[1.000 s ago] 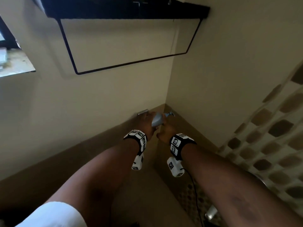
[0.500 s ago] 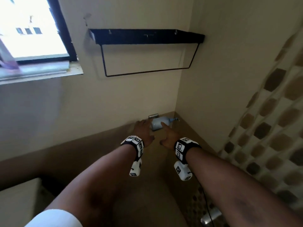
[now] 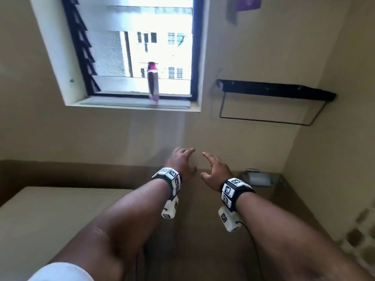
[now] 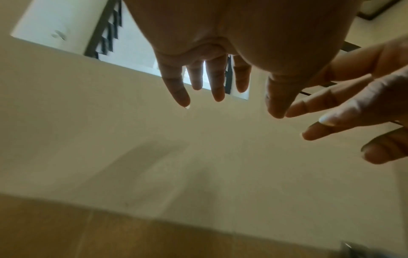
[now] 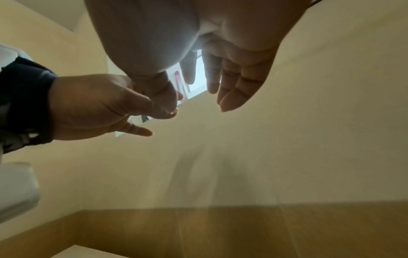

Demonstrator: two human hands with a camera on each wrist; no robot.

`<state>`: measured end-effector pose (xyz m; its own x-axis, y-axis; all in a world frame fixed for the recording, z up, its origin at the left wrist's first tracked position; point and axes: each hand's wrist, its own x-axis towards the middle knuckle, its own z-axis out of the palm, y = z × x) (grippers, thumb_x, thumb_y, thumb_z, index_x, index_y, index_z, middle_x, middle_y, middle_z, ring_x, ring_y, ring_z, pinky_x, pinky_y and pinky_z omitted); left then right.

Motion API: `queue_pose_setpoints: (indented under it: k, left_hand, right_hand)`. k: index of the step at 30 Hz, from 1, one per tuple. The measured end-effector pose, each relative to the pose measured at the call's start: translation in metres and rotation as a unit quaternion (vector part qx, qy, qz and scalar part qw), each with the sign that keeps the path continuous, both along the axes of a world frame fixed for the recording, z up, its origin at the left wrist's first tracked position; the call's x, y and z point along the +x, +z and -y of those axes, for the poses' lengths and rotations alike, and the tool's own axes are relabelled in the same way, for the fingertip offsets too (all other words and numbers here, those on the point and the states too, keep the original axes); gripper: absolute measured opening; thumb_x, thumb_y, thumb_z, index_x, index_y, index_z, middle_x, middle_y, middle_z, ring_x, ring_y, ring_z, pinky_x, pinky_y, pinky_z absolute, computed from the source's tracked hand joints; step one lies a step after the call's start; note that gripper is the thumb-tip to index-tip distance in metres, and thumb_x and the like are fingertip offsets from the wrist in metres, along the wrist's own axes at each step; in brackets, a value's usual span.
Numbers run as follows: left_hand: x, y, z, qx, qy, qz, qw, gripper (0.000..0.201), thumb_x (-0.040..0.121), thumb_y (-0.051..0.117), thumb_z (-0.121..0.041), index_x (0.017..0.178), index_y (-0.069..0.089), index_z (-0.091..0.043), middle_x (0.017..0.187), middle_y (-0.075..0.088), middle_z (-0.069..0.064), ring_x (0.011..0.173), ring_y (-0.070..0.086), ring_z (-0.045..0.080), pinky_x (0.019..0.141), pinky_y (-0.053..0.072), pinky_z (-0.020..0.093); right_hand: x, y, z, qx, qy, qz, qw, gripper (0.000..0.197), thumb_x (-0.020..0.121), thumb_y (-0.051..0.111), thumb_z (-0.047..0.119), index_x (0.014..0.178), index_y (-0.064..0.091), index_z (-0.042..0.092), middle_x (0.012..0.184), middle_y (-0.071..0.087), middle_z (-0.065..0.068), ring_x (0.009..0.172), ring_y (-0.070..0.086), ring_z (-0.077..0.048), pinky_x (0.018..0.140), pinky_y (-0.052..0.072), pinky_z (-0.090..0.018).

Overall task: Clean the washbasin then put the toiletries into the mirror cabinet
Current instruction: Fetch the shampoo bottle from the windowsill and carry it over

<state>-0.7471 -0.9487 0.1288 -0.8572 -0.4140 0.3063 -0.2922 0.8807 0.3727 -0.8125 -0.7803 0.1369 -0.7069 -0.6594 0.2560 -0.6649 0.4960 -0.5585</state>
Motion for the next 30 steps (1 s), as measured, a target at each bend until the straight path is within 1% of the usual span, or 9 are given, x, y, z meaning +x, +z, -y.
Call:
queue_pose_setpoints:
  k: [5, 11, 16, 19, 20, 23, 25, 27, 30]
  left_hand:
    - [0.039, 0.029, 0.069, 0.018, 0.077, -0.064, 0.995, 0.075, 0.081, 0.074, -0.052, 0.149, 0.045, -0.035, 0.150, 0.050, -0.003, 0.147, 0.029, 0.024, 0.120, 0.030, 0.037]
    - [0.072, 0.057, 0.146, 0.023, 0.097, -0.128, 0.987, 0.073, 0.082, 0.074, -0.051, 0.147, 0.048, -0.030, 0.148, 0.054, 0.001, 0.144, 0.036, 0.027, 0.120, 0.030, 0.041]
    - [0.081, 0.082, 0.205, -0.003, 0.108, -0.150, 0.983, 0.076, 0.081, 0.074, -0.053, 0.148, 0.048, -0.029, 0.148, 0.053, 0.002, 0.143, 0.037, 0.027, 0.119, 0.029, 0.039]
    - [0.079, 0.090, 0.237, -0.024, 0.121, -0.118, 0.985, 0.082, 0.081, 0.073, -0.055, 0.152, 0.040, -0.032, 0.156, 0.042, 0.002, 0.148, 0.027, 0.030, 0.121, 0.029, 0.048]
    - [0.077, 0.092, 0.244, -0.042, 0.125, -0.096, 0.987, 0.085, 0.081, 0.072, -0.056, 0.154, 0.035, -0.033, 0.160, 0.035, 0.003, 0.151, 0.022, 0.031, 0.121, 0.029, 0.051]
    - [0.066, 0.098, 0.269, -0.097, 0.145, -0.001, 0.985, 0.100, 0.084, 0.070, -0.057, 0.161, 0.012, -0.030, 0.170, 0.006, 0.003, 0.156, 0.000, 0.032, 0.120, 0.021, 0.055]
    - [0.058, 0.099, 0.283, -0.112, 0.148, 0.071, 0.980, 0.109, 0.085, 0.067, -0.058, 0.162, -0.004, -0.027, 0.171, -0.008, 0.002, 0.156, -0.010, 0.032, 0.123, 0.011, 0.056]
    - [0.052, 0.089, 0.295, -0.095, 0.142, 0.124, 0.977, 0.117, 0.083, 0.069, -0.058, 0.161, -0.012, -0.028, 0.169, -0.016, -0.001, 0.157, -0.002, 0.030, 0.124, 0.005, 0.058]
    - [0.044, 0.062, 0.297, -0.093, 0.157, 0.128, 0.975, 0.123, 0.076, 0.074, -0.053, 0.160, -0.014, -0.033, 0.168, -0.021, -0.005, 0.149, 0.034, 0.027, 0.122, 0.011, 0.058]
  right_hand:
    - [0.017, 0.023, 0.077, -0.005, 0.055, -0.049, 0.997, 0.075, 0.078, 0.066, 0.031, 0.148, 0.039, 0.033, 0.150, 0.046, 0.003, 0.132, 0.049, -0.018, 0.111, 0.040, -0.030]
    - [0.012, 0.068, 0.183, -0.035, 0.056, -0.130, 0.989, 0.074, 0.079, 0.069, 0.027, 0.148, 0.043, 0.022, 0.148, 0.049, -0.003, 0.137, 0.045, -0.020, 0.115, 0.034, -0.029]
    - [0.000, 0.119, 0.256, -0.065, 0.012, -0.172, 0.983, 0.071, 0.080, 0.070, 0.024, 0.145, 0.044, 0.029, 0.134, 0.061, -0.002, 0.115, 0.062, -0.024, 0.095, 0.053, -0.032]
    - [-0.014, 0.145, 0.299, -0.103, -0.028, -0.138, 0.985, 0.064, 0.080, 0.067, 0.022, 0.139, 0.042, 0.029, 0.111, 0.065, 0.001, 0.096, 0.067, -0.024, 0.075, 0.061, -0.037]
    - [-0.020, 0.152, 0.310, -0.114, -0.052, -0.115, 0.985, 0.063, 0.082, 0.067, 0.026, 0.139, 0.040, 0.027, 0.107, 0.063, 0.001, 0.092, 0.067, -0.025, 0.074, 0.061, -0.039]
    - [-0.041, 0.166, 0.344, -0.093, -0.105, -0.085, 0.986, 0.075, 0.082, 0.071, 0.032, 0.145, 0.035, 0.015, 0.126, 0.059, -0.013, 0.111, 0.060, -0.034, 0.092, 0.052, -0.045]
    - [-0.054, 0.172, 0.361, -0.089, -0.127, -0.019, 0.988, 0.079, 0.085, 0.071, 0.034, 0.149, 0.028, 0.017, 0.137, 0.052, -0.014, 0.118, 0.056, -0.034, 0.093, 0.051, -0.044]
    - [-0.061, 0.175, 0.371, -0.091, -0.164, 0.046, 0.981, 0.085, 0.088, 0.070, 0.037, 0.153, 0.016, 0.029, 0.141, 0.051, -0.009, 0.119, 0.057, -0.033, 0.091, 0.053, -0.043]
    - [-0.061, 0.178, 0.375, -0.084, -0.193, 0.034, 0.977, 0.091, 0.088, 0.070, 0.034, 0.156, 0.009, 0.030, 0.144, 0.049, -0.008, 0.126, 0.054, -0.035, 0.104, 0.047, -0.045]
